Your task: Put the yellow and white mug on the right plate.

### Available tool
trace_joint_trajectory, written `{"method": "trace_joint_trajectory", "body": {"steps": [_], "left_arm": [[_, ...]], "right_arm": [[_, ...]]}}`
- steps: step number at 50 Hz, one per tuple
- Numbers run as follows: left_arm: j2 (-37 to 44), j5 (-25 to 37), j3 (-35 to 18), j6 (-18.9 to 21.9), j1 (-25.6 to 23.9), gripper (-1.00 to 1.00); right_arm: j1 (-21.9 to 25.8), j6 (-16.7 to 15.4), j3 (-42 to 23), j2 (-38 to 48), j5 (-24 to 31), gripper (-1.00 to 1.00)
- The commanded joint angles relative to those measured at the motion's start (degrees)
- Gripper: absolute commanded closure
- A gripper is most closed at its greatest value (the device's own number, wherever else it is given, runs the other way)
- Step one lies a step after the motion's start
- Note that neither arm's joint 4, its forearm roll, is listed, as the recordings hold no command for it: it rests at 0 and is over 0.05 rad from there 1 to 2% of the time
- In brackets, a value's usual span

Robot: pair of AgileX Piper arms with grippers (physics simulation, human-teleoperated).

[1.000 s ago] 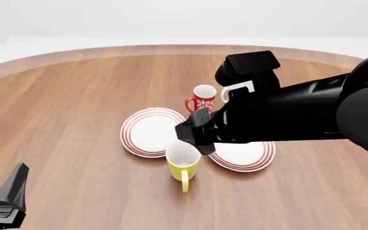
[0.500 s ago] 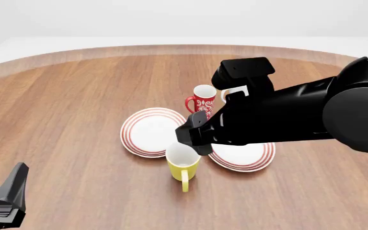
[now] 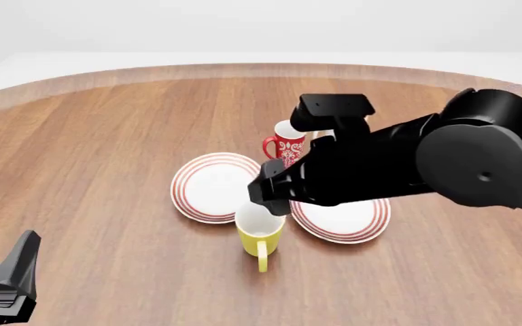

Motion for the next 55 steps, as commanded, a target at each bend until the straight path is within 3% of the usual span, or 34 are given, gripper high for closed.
{"method": "trace_joint_trajectory", "body": {"steps": [1, 25, 55], "left_arm": [[0.0, 0.0, 0.0, 0.0, 0.0, -1.00], [0.0, 0.0, 0.0, 0.0, 0.0, -1.00], [0.0, 0.0, 0.0, 0.0, 0.0, -1.00]], "right_arm": [[-2.9, 0.2, 1.4, 1.2, -1.0, -1.00], [-4.0, -0.5, 1.8, 6.3, -3.2, -1.00], [-1.3, 3.7, 4.9, 11.9, -10.5, -1.00]]}}
